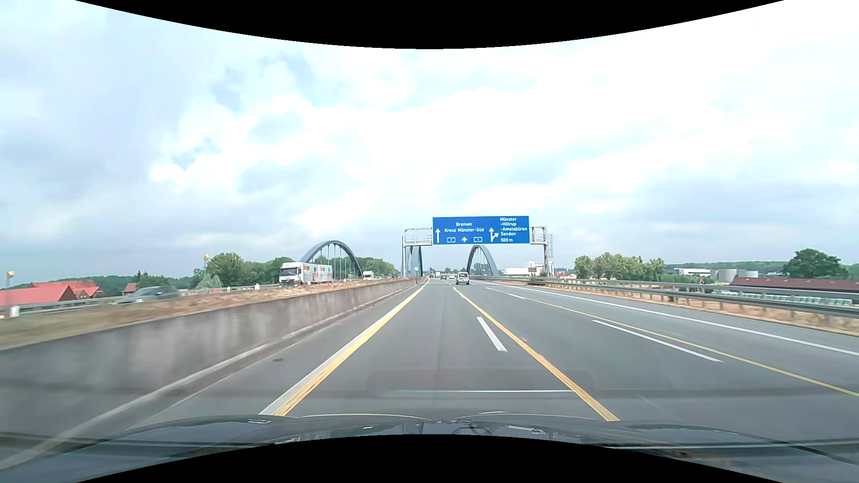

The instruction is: Follow the waypoints while adhering to traffic rules and regulations

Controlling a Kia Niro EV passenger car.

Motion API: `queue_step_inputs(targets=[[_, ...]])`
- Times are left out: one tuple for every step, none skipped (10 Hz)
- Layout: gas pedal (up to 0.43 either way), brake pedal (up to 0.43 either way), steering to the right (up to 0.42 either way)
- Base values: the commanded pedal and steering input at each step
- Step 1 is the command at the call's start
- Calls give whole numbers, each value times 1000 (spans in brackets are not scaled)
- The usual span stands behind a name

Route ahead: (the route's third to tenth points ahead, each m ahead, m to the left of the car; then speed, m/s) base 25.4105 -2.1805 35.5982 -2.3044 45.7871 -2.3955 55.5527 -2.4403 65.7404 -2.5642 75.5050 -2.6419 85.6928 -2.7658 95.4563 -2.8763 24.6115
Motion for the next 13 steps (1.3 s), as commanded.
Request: queue_step_inputs(targets=[[240,0,-8],[248,0,-7],[260,0,-5],[268,0,-3],[268,0,-1],[280,0,-1],[287,0,-1],[287,0,-1],[287,0,-1],[299,0,-1],[311,0,-1],[319,0,-1],[350,0,-1]])
